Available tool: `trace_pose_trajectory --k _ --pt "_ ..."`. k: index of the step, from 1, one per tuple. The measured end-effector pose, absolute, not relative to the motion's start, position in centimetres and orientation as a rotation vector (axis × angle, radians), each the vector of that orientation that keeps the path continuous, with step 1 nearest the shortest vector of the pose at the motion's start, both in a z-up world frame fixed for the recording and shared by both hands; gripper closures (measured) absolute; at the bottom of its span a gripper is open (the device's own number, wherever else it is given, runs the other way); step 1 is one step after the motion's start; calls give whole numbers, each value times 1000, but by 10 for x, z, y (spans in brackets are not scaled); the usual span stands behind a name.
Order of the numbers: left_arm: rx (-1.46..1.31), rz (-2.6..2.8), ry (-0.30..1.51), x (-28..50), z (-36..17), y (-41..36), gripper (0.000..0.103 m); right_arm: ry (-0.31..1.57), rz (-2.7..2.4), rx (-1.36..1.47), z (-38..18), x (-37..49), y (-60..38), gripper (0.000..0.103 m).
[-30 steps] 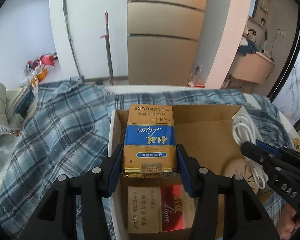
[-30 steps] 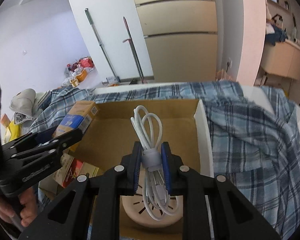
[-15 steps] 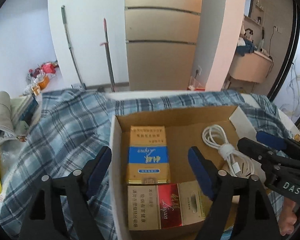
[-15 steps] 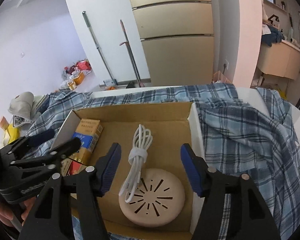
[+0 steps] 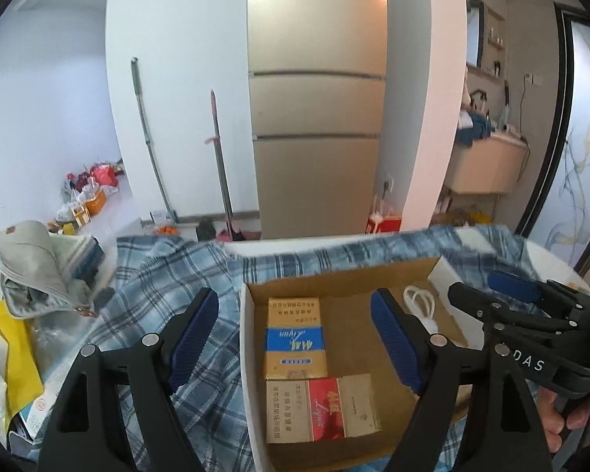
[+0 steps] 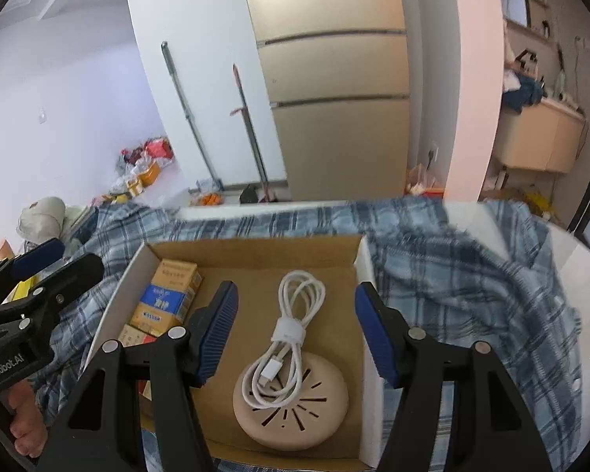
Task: Organize soft objects
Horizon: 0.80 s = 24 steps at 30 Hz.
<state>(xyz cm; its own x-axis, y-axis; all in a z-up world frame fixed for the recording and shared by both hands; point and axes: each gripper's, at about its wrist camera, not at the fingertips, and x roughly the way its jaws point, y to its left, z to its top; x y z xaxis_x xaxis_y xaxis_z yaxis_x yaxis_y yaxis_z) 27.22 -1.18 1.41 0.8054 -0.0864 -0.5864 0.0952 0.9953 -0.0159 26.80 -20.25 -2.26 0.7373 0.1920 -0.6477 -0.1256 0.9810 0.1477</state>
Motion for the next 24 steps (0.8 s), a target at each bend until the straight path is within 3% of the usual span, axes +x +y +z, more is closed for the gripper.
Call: trace_pose_trajectory --k 8,9,10,24 --pt "0 -21 368 232 55 -3 10 531 94 68 17 241 -211 7" --pt "-5 -32 337 227 60 -1 4 512 93 58 21 238 -211 2" --pt "-11 -45 314 223 63 0 0 491 98 50 27 235 -210 1" --pt "-1 -73 163 177 102 0 0 271 67 -3 81 189 -203 1"
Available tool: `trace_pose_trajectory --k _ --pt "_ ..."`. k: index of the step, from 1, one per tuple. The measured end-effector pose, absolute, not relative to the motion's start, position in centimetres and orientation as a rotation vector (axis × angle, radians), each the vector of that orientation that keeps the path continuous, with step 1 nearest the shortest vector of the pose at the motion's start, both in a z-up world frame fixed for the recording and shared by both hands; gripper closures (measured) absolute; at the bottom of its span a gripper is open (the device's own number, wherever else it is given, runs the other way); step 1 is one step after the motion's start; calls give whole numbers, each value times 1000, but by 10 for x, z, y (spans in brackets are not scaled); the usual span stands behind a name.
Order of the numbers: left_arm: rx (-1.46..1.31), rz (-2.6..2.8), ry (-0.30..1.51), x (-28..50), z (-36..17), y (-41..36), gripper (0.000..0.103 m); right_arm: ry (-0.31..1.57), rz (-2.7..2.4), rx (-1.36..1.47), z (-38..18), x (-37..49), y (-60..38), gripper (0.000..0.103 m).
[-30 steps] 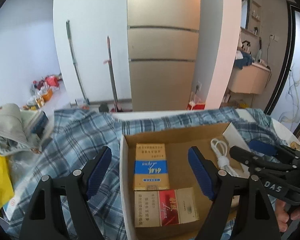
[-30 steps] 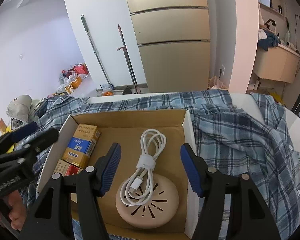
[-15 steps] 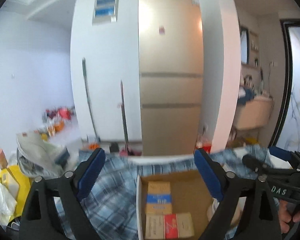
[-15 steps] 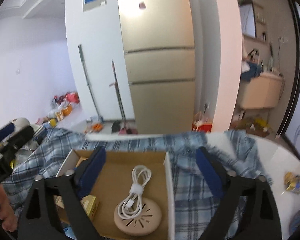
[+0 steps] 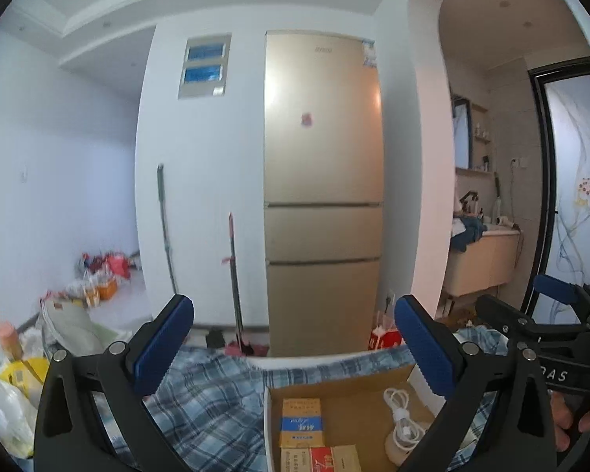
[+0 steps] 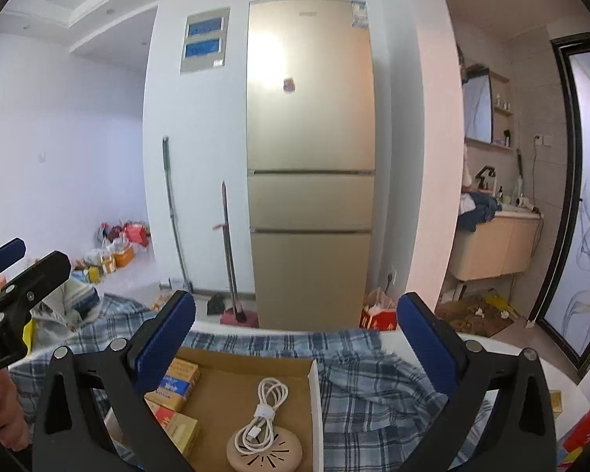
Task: Organize soft objects
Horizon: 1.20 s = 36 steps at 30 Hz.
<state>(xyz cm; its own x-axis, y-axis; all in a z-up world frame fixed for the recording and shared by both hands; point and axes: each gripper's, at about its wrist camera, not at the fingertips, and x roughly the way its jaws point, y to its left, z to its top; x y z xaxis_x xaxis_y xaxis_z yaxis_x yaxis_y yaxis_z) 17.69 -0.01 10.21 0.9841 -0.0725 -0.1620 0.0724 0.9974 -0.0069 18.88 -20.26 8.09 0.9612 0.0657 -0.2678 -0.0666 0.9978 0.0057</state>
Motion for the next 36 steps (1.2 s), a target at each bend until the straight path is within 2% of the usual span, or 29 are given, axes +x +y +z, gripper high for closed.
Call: trace_pose_trajectory --k 7,14,19,25,30,36 --pt "-14 -74 69 121 139 -2 0 206 92 39 115 154 -204 1" --pt "9 -71 8 62 145 8 0 120 97 8 131 98 -200 1" --pt "23 -50 12 32 120 15 0 73 119 46 125 71 -201 1" --pt "-14 -65 20 14 83 29 0 57 160 51 89 58 -193 1" --pt "0 -22 3 18 56 30 0 77 217 50 61 63 -185 1" --pt "23 -30 74 40 17 28 0 110 182 14 19 67 -185 1"
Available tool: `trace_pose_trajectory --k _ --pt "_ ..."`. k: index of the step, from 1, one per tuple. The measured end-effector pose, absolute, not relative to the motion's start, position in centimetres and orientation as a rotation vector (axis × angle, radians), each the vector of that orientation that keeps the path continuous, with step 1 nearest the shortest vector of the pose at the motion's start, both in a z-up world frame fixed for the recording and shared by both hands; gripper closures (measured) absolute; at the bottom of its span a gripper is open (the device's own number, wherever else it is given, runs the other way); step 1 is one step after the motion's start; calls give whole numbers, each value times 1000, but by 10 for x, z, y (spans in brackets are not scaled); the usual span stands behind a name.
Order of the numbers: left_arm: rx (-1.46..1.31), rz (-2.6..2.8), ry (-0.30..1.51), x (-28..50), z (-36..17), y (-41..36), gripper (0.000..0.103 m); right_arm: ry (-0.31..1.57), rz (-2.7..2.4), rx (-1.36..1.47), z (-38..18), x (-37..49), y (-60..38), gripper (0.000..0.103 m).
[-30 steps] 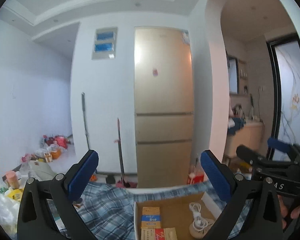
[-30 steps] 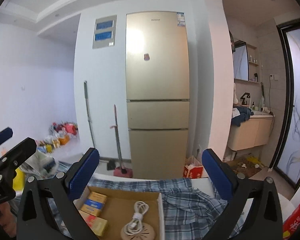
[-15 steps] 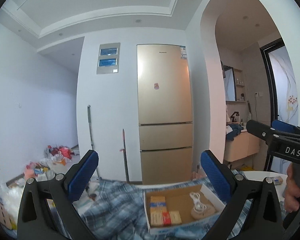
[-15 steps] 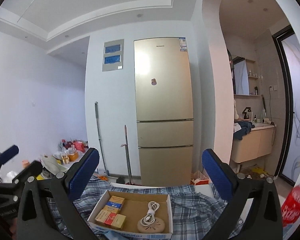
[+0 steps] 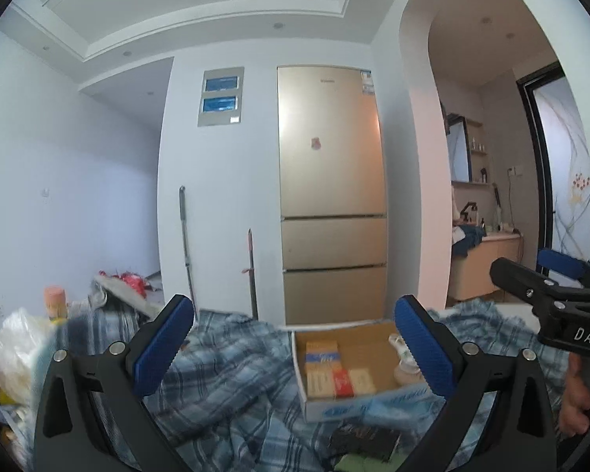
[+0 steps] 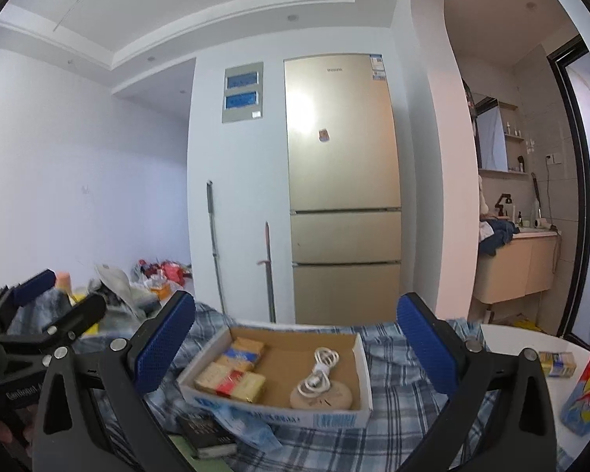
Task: Organize soft objects
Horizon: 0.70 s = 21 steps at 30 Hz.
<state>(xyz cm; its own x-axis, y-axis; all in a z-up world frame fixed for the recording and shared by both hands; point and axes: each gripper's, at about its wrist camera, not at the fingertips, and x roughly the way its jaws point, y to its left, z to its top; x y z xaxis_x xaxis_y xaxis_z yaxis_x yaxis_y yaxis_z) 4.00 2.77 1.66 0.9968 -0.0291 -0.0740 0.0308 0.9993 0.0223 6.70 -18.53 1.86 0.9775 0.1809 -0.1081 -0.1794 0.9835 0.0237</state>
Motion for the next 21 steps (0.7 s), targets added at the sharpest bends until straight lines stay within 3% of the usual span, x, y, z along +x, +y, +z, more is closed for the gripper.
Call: trace_pose_trajectory --k 12,21 --pt "7 -67 148 56 8 30 0 183 207 -114 -6 73 -164 1" --pt "13 -65 182 61 3 30 0 256 232 -51 -9 83 -172 1"
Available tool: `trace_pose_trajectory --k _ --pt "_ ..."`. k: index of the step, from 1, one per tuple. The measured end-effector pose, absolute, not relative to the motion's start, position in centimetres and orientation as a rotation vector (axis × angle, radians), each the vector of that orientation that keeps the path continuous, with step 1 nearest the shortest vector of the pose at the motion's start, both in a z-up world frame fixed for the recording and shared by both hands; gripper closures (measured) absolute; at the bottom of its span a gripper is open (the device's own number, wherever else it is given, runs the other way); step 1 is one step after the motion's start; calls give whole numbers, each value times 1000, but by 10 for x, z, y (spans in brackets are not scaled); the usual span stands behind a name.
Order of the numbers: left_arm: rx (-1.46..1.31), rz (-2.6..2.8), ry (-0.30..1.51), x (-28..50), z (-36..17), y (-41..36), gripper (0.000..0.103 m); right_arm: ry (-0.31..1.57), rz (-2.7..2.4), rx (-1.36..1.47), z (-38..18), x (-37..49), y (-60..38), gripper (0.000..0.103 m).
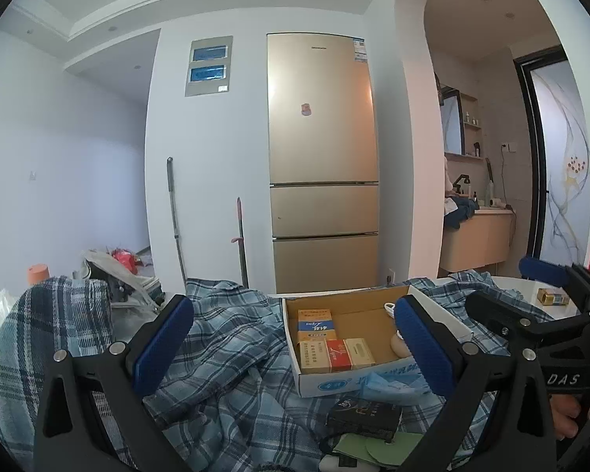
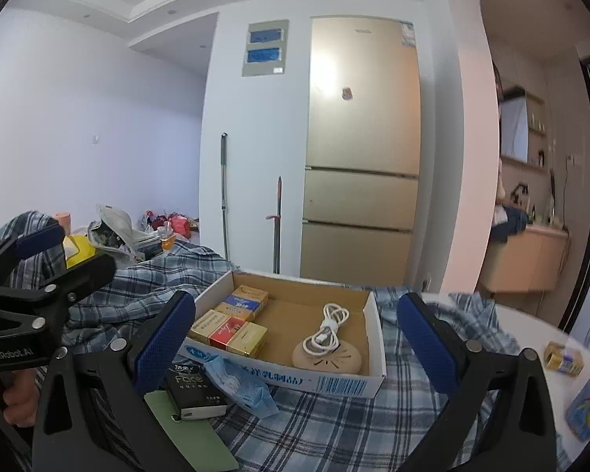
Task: Organize soft objects
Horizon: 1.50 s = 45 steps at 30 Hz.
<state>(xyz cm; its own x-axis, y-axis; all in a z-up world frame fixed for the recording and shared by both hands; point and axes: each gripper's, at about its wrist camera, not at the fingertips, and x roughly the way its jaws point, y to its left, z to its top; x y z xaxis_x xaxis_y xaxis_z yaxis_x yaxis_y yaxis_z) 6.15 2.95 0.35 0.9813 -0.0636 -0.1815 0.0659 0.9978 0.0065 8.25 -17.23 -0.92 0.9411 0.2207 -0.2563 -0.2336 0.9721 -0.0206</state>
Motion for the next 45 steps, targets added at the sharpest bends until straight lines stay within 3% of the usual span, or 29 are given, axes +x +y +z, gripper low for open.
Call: trace_pose_trajectory --k 10,14,17,22,31,34,36,45 --pt "-15 -64 280 79 -2 35 0 464 210 -28 -29 118 -174 1" --pt "31 -113 451 100 -17 26 0 583 186 -59 -47 138 -168 20" --pt "17 -117 537 114 -25 28 1 644 244 -60 -55 143 -163 21" --pt "-13 -123 677 132 -43 32 19 693 317 -72 -63 143 -154 29" --pt "-20 -120 698 134 -46 32 24 807 408 -137 -80 149 -134 30" --pt "1 -129 678 130 -42 29 24 825 414 -151 -83 150 -131 41" --pt "-1 -131 673 130 -41 29 24 850 434 -139 -86 153 -131 62" --pt "-10 -177 620 119 -33 30 24 805 441 -148 -73 137 -134 76"
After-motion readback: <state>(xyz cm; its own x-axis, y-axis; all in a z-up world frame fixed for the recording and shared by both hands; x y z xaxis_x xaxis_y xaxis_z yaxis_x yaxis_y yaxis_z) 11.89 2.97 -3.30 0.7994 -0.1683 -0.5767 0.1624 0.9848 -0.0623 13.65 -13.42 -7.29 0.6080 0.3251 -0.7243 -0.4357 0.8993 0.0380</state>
